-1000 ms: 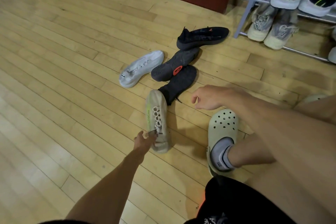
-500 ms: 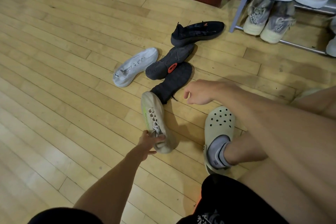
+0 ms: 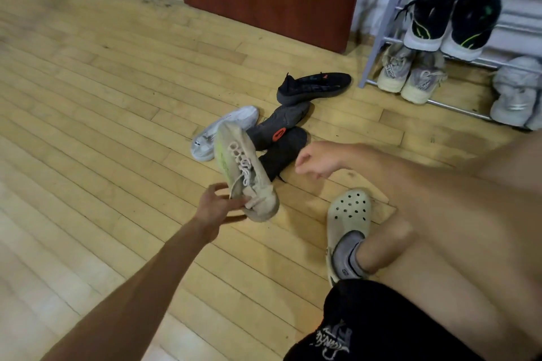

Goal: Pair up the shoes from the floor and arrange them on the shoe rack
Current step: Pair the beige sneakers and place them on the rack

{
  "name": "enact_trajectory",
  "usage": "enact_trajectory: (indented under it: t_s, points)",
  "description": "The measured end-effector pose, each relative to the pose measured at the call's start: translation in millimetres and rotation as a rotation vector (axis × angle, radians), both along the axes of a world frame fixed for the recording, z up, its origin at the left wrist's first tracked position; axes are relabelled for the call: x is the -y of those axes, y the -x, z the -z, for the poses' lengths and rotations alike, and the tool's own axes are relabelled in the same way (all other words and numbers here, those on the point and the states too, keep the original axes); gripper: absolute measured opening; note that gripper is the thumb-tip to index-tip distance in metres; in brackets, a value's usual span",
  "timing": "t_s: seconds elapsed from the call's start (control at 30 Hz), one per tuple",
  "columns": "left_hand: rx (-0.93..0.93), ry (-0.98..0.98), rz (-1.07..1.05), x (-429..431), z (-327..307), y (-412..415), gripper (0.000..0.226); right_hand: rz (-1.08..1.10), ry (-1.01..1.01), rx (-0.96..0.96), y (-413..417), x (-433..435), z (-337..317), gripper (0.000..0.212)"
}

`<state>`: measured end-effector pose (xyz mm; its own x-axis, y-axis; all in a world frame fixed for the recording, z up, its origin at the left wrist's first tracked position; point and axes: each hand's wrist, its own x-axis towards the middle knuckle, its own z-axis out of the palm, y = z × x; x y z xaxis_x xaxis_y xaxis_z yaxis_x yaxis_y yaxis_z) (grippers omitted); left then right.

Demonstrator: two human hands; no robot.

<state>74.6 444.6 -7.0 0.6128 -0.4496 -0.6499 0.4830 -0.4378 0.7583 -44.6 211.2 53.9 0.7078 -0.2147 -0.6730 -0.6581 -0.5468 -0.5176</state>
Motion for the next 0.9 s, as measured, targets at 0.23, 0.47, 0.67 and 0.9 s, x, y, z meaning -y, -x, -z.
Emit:
enact_trajectory:
  t_s: [0.23,0.47,0.67,0.9]
  points:
    - [0.279,0.220,0.124,76,-119,-15,0.065,0.270,-0.150,0.284,-7,3,-80,0.036]
    - [0.572,0.444,0.209,168,-241,28,0.044,0.504,-0.118,0.678,56,61,-187,0.050]
    - [0.599,0.503,0.475,251,-292,121,0.043,0.703,0.015,0.827,170,122,-239,0.040]
    - [0.408,0.486,0.765,325,-286,275,0.034,0.899,0.178,0.790,333,154,-236,0.048]
